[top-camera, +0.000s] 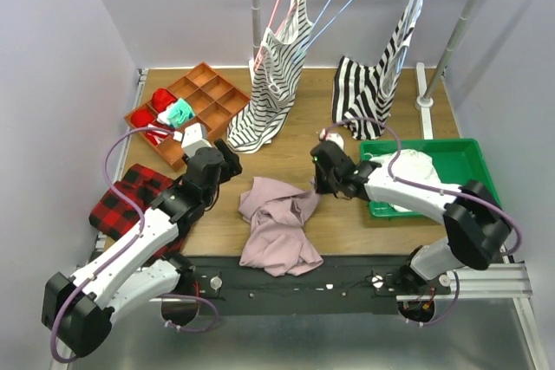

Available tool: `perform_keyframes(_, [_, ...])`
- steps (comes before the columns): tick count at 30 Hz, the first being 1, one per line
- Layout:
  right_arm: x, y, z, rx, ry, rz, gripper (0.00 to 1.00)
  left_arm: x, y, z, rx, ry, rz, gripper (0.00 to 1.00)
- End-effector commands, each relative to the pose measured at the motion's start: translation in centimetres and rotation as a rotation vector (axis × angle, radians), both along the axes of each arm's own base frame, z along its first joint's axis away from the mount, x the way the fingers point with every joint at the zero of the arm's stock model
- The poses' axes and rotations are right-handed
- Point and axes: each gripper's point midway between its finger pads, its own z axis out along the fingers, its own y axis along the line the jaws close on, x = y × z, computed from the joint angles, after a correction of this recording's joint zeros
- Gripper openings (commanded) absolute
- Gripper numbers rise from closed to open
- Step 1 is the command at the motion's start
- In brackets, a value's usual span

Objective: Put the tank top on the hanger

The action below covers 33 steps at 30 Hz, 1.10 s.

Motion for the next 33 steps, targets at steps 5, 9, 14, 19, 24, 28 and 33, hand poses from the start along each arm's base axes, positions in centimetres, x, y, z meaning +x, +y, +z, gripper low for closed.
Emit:
perform_keyframes(5, [-1.1, -2.8, -6.0, -0.067, 0.070, -0.068, 0.02, -0.7, -1.4, -6.6, 0.013, 0.156, -0.058, 0.60])
perform_keyframes(9, [-1.2, -3.0, -6.2, -0.060, 0.067, -0.073, 0.06, -2.7, -2.2, -9.5, 0.015, 0.213, -0.134, 0.59])
perform_keyframes(14, [-1.2, -2.8, -6.3, -0.054, 0.070, -0.068, 0.06, -5.6, -3.8, -12.2, -0.020, 0.261, -0.267, 0.61])
perform_keyframes(19, [-1.0, -2.5, -6.2, -0.038, 0.062, -0.066, 0.06, -6.5, -5.0, -13.3, -0.039, 0.254, -0.321, 0.63])
perform_keyframes(24, [-0.8, -2.1, -6.2, -0.029, 0.064, -0.065, 0.06, -6.3, -6.6, -13.3, -0.037, 0.243, -0.367, 0.63])
perform_keyframes(28, [-0.6, -1.8, -6.0, -0.023, 0.062, -0.063, 0.06, -6.2, -7.0, -13.0, -0.032, 0.232, -0.367, 0.55])
perform_keyframes(33, [-0.5, -1.5, -5.8, -0.015, 0.060, -0.054, 0.06, -6.1, -5.7, -12.3, -0.029, 0.210, -0.305, 0.43])
